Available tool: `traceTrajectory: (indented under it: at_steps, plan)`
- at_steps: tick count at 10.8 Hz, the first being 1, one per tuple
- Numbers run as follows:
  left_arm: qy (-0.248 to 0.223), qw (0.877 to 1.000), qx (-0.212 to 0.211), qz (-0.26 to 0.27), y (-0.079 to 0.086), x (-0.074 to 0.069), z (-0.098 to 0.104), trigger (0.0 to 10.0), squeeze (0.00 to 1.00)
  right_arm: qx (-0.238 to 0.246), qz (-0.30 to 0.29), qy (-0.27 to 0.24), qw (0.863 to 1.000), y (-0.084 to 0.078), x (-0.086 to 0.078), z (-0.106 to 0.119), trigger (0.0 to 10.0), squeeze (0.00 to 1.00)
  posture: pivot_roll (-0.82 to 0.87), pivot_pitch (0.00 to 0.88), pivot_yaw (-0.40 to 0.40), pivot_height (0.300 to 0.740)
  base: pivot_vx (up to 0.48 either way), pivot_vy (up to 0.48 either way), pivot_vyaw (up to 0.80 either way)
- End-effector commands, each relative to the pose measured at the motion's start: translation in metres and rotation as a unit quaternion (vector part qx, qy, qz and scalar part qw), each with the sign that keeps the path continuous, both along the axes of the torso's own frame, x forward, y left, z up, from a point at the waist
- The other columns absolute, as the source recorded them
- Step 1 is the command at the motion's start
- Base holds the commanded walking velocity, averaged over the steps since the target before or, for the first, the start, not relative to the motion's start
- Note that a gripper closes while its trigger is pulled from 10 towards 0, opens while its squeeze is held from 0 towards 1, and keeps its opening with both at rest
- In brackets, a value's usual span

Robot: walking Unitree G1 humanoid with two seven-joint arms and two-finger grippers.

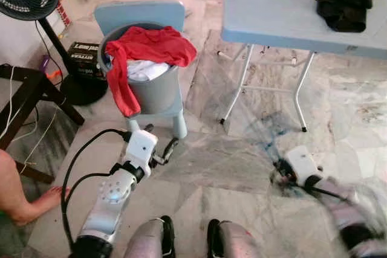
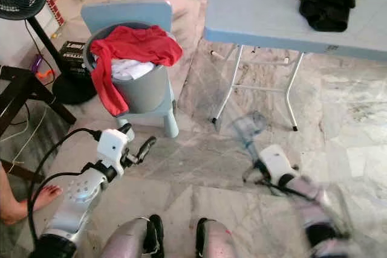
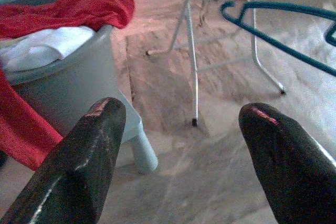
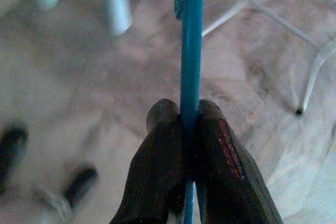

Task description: Hang hanger

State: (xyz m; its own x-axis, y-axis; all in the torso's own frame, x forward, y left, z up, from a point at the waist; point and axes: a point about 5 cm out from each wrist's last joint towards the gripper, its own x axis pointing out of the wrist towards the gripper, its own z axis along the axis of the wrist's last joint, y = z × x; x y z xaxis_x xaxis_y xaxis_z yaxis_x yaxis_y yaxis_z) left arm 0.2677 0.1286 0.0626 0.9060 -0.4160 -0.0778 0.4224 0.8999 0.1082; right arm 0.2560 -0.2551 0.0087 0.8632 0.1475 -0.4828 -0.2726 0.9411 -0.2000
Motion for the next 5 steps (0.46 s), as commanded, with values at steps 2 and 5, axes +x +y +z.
traceTrajectory:
  at_steps: [2, 5]
  plan:
    - [0.024, 0.998, -0.045, 0.038, -0.001, 0.003, -0.001, 10.0, 1.0, 0.087, -0.23, -0.062, 0.967, -0.005, -0.011, -0.003, 2.3, 0.0, -0.02, 0.2, -0.034, 0.74, 0.0, 0.0, 0.0]
    - [0.037, 0.996, -0.075, 0.044, -0.006, 0.002, 0.002, 10.0, 0.0, 0.111, -0.254, -0.06, 0.959, 0.017, -0.01, -0.001, 10.0, 0.0, -0.01, 0.201, -0.042, 0.74, 0.0, 0.0, 0.0]
